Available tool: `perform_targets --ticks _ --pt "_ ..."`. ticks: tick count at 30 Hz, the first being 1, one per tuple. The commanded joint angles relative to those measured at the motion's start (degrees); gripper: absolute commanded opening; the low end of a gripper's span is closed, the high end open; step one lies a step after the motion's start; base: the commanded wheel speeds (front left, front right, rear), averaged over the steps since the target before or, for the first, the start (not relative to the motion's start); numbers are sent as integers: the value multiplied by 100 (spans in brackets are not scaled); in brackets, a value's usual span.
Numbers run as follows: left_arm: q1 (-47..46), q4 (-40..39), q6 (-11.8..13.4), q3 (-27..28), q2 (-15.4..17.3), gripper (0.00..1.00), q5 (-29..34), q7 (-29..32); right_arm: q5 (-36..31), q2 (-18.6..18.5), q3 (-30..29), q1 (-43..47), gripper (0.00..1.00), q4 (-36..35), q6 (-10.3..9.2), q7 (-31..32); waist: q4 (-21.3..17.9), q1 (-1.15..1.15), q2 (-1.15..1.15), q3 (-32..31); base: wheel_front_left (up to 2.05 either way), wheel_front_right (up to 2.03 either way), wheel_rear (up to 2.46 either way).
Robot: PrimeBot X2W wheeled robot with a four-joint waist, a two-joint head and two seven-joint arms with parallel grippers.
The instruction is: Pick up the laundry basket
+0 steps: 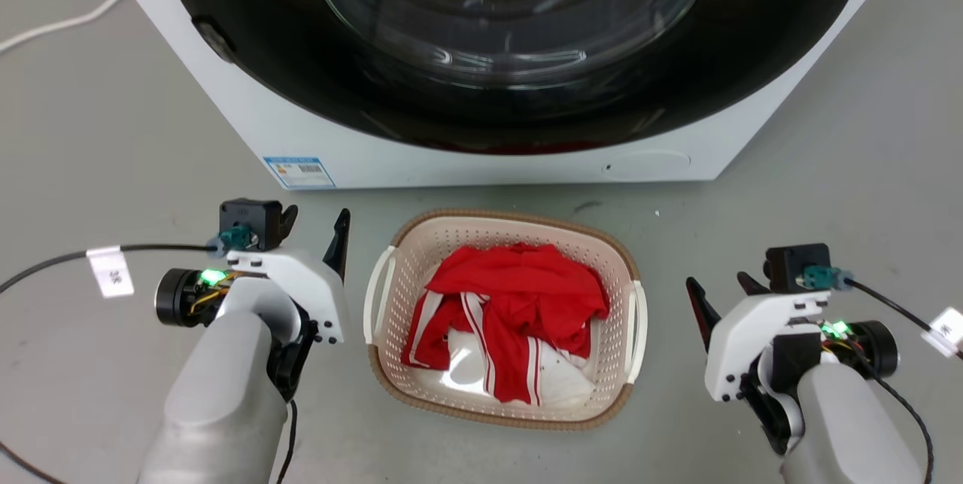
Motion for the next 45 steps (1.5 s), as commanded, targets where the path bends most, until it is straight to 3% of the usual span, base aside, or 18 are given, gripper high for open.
perform_targets --ticks 1,12,21,31,45 --pt "-185 151 -6 -121 57 100 -112 71 74 12 47 -206 100 171 -4 47 -59 -1 0 224 0 0 0" --pt "-937 908 -6 -1314 440 100 -1357 957 584 13 300 -1182 100 1715 -4 444 -226 -1 0 829 0 0 0" --pt "-1332 990 -6 -2149 825 100 -2324 1644 1374 11 997 -2009 100 2744 -4 734 -385 -1 0 1393 0 0 0" --pt "-1907 1332 -7 -2741 1136 100 -2764 2008 2237 11 1777 -2808 100 3396 -4 812 -527 -1 0 2063 0 0 0" --pt "-2588 1816 -7 -3360 1052 100 -3010 1971 3256 10 2805 -3537 100 3922 -4 706 -455 -1 0 2830 0 0 0"
